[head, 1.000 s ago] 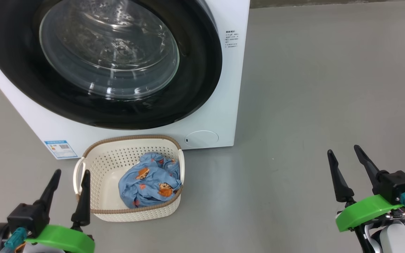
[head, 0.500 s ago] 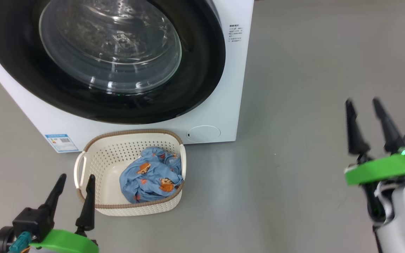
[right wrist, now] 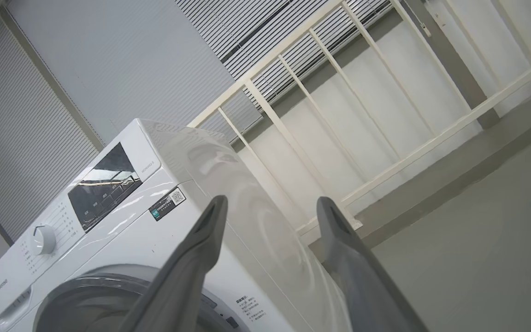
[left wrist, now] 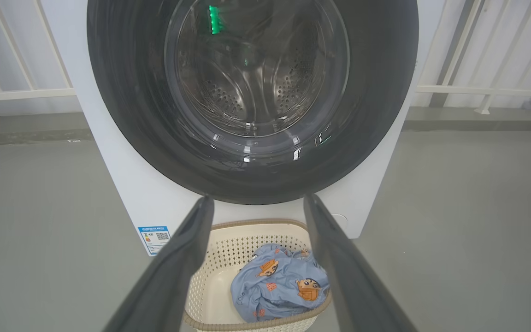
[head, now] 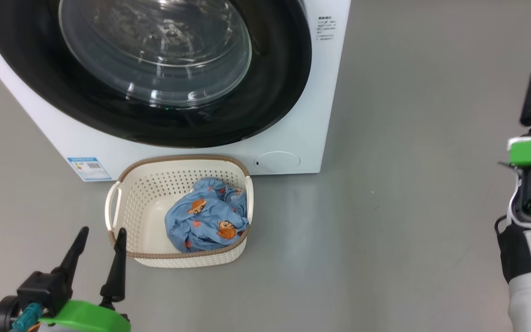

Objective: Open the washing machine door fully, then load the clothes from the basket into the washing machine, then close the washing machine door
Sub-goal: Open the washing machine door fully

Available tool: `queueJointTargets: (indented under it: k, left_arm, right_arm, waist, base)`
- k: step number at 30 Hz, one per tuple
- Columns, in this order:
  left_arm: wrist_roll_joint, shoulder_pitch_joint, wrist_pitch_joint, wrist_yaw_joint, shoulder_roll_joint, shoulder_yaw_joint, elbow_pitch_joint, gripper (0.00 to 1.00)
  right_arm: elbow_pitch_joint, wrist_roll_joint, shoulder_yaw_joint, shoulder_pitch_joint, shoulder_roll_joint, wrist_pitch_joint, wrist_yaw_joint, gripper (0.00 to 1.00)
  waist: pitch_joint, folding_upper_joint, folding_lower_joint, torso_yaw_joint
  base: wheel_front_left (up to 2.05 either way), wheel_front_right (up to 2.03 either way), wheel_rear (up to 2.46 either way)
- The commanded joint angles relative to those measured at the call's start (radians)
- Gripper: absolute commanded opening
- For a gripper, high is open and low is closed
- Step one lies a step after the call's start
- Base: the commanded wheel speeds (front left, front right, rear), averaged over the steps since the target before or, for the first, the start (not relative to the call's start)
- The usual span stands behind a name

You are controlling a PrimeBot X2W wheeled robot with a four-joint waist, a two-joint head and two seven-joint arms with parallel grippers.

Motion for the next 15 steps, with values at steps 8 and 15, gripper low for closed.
queueJointTargets:
  k: [8, 15]
  left_arm:
    - [-0.007, -0.048, -0.007, -0.002, 0.018, 0.038, -0.029, 1.0]
    - [-0.007, -0.06, -0.007, -0.002, 0.011, 0.031, -0.03, 1.0]
  right_arm:
    - [0.05, 0.203, -0.049, -0.087, 0.037, 0.074, 0.002, 0.0]
    - [0.133, 0.296, -0.116, -0.147, 0.046, 0.167, 0.002, 0.0]
  waist:
    - [0.03, -0.0001, 0.0, 0.022]
    - [0.053, -0.0001, 0.0, 0.038]
  base:
    - [0.0, 0.0, 0.0]
    - [0.0, 0.0, 0.0]
